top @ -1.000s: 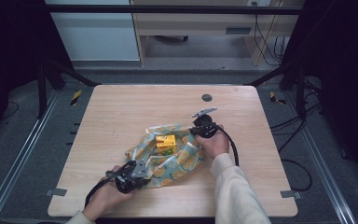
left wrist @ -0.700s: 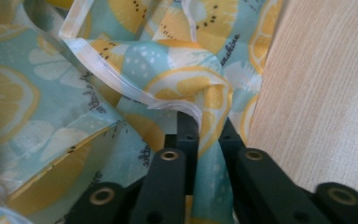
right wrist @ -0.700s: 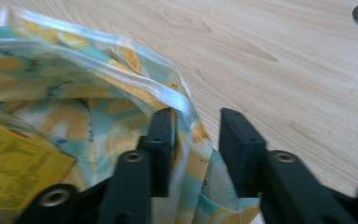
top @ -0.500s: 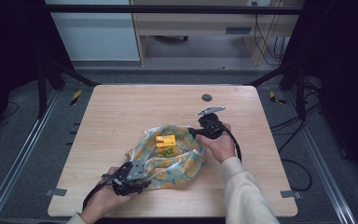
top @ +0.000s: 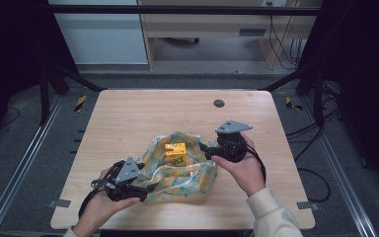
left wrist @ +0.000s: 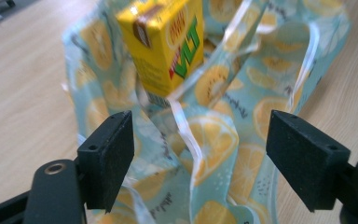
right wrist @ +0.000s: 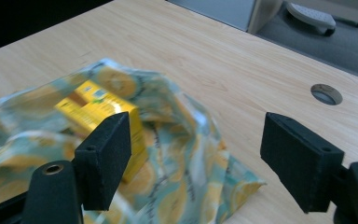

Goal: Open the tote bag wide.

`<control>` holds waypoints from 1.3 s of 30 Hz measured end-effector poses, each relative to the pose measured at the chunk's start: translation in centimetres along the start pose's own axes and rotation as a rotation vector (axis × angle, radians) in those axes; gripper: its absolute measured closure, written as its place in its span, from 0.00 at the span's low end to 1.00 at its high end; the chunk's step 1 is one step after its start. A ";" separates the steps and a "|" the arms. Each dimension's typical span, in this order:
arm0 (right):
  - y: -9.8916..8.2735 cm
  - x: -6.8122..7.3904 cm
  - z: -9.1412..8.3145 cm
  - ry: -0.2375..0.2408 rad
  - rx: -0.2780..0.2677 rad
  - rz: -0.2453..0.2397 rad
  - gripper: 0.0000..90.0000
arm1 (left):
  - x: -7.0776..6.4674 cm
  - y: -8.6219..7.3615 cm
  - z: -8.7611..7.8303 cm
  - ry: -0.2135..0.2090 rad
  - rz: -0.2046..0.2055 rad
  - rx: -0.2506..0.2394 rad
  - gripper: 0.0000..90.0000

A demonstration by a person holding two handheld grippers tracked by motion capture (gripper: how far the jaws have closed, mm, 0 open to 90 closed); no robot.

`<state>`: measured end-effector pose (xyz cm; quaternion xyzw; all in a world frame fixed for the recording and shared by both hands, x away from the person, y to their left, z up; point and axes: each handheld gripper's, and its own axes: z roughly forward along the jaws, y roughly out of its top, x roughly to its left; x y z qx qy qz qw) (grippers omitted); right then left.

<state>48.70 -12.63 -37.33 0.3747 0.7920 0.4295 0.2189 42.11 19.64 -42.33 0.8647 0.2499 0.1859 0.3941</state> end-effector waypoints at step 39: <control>-9.5 3.3 2.3 0.108 0.210 -0.009 0.94 | 7.8 2.8 5.8 0.133 -0.033 0.115 0.98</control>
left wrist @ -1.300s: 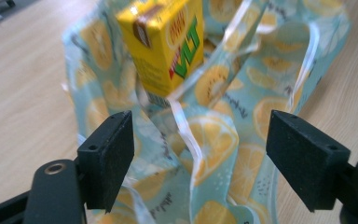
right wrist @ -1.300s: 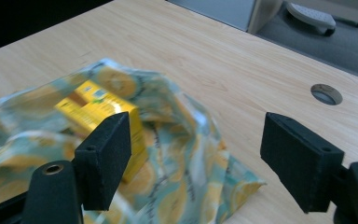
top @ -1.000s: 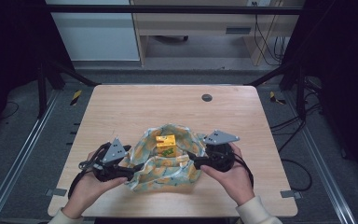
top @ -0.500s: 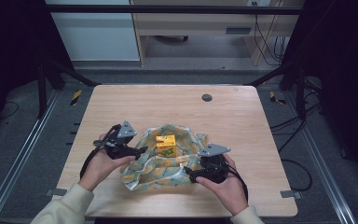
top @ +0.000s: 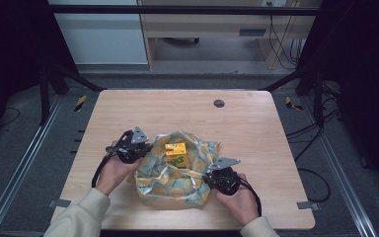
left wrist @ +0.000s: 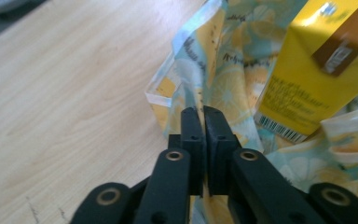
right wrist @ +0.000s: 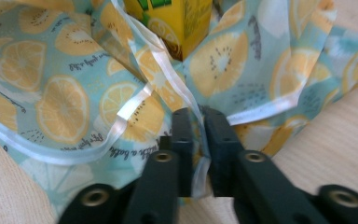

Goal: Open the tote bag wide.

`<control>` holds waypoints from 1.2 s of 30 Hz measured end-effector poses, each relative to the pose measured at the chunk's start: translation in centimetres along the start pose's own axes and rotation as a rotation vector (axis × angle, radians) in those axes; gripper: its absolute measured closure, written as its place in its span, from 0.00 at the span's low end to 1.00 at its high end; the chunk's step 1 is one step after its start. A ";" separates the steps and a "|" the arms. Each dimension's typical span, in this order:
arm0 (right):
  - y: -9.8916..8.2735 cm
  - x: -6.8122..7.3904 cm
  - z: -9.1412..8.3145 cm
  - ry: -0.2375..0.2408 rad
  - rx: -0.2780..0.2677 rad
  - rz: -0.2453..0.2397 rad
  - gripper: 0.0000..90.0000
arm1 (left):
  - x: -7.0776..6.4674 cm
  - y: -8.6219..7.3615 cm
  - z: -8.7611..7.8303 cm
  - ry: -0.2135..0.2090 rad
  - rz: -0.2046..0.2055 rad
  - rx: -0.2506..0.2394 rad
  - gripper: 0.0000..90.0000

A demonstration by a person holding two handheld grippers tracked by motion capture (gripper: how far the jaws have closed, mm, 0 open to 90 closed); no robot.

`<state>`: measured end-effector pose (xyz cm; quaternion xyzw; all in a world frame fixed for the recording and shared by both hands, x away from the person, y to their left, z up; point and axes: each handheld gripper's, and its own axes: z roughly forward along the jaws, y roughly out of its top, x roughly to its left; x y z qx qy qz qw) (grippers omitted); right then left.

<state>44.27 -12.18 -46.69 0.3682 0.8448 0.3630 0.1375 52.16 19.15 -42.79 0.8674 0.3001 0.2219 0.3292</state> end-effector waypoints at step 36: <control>-2.3 -4.0 -2.3 -0.071 0.022 0.043 1.00 | 2.1 -3.0 1.1 0.038 -0.017 0.018 1.00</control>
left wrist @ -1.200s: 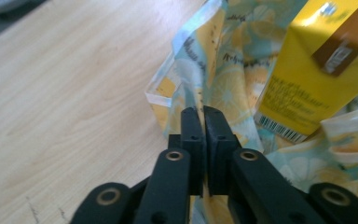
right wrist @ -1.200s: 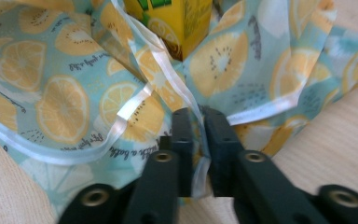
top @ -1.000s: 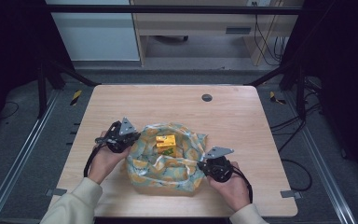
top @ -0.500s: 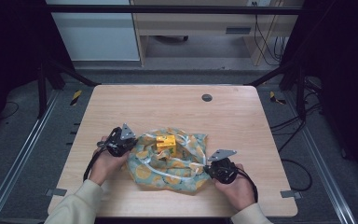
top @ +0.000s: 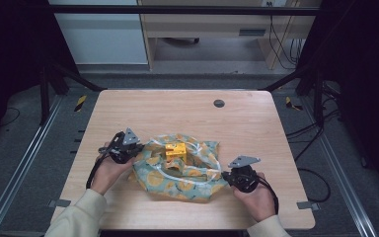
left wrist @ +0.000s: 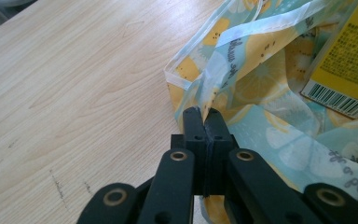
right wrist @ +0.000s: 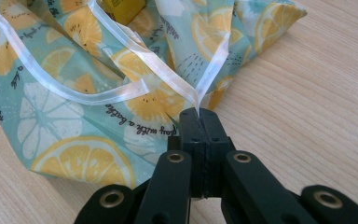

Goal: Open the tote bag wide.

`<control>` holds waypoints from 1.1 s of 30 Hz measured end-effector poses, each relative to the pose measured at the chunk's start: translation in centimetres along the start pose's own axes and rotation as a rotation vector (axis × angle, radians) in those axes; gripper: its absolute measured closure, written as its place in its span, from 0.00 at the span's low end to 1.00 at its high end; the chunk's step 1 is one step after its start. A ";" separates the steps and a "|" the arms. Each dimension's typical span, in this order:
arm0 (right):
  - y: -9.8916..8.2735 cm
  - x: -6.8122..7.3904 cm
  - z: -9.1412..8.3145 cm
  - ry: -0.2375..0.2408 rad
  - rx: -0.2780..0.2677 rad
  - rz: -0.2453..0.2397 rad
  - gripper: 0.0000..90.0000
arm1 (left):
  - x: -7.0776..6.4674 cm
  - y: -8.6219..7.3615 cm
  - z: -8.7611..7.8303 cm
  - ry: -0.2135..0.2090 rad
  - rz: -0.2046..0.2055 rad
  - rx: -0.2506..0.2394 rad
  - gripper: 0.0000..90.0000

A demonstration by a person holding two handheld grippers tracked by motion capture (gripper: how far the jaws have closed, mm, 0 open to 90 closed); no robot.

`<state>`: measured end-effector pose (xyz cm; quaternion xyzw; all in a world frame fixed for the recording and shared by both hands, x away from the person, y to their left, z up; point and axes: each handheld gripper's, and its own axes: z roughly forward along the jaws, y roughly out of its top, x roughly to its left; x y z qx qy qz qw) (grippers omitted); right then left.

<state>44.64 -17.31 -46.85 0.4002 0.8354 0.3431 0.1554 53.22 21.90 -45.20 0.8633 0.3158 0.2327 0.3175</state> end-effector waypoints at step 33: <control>-1.1 -0.1 1.6 -0.006 0.106 -0.014 1.00 | -0.4 -0.8 2.1 -0.033 -0.008 0.084 1.00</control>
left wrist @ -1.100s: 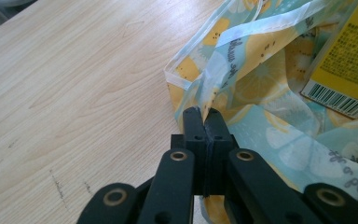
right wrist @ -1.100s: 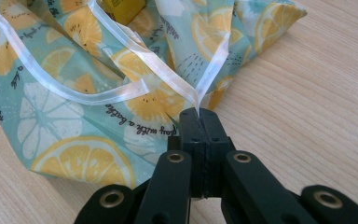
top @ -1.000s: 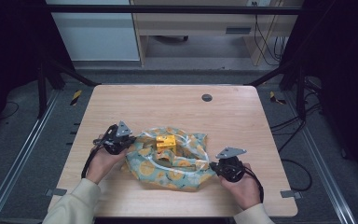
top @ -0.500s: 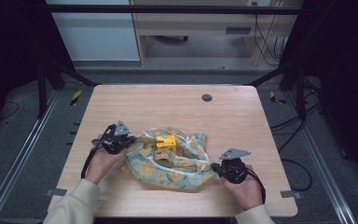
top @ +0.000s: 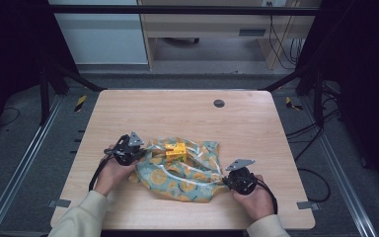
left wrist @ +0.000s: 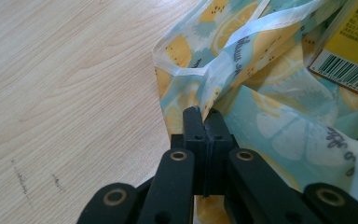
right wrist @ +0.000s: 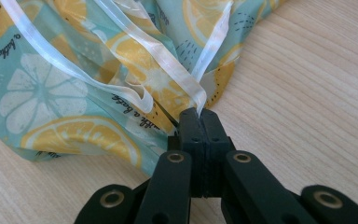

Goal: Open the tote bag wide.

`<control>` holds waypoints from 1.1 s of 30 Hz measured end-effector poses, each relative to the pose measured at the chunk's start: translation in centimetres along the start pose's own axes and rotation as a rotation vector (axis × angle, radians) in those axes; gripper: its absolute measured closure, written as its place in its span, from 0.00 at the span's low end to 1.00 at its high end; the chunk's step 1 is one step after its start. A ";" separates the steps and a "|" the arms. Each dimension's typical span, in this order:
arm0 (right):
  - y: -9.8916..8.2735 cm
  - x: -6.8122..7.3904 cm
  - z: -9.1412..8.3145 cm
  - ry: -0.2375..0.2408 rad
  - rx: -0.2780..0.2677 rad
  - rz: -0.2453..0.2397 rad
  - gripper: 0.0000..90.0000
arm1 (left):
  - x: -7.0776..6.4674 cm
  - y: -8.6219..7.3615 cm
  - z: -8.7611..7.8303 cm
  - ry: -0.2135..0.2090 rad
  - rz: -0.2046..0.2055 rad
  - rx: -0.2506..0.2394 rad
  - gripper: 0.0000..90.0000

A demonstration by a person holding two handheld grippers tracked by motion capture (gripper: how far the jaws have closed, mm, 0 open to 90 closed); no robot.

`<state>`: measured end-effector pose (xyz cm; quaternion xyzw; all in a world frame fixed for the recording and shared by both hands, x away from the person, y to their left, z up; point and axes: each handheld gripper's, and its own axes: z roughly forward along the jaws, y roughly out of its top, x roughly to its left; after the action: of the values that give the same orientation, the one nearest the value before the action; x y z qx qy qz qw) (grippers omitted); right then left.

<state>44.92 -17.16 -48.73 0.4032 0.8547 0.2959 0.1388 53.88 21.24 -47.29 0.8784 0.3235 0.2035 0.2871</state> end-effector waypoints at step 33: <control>0.8 0.3 -2.9 -0.074 -0.243 0.049 0.30 | 0.4 -0.6 -3.4 0.040 -0.085 -0.147 0.47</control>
<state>43.84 -17.65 -45.90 0.4146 0.7968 0.3858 0.2108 52.11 23.16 -45.05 0.8361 0.3504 0.2317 0.3527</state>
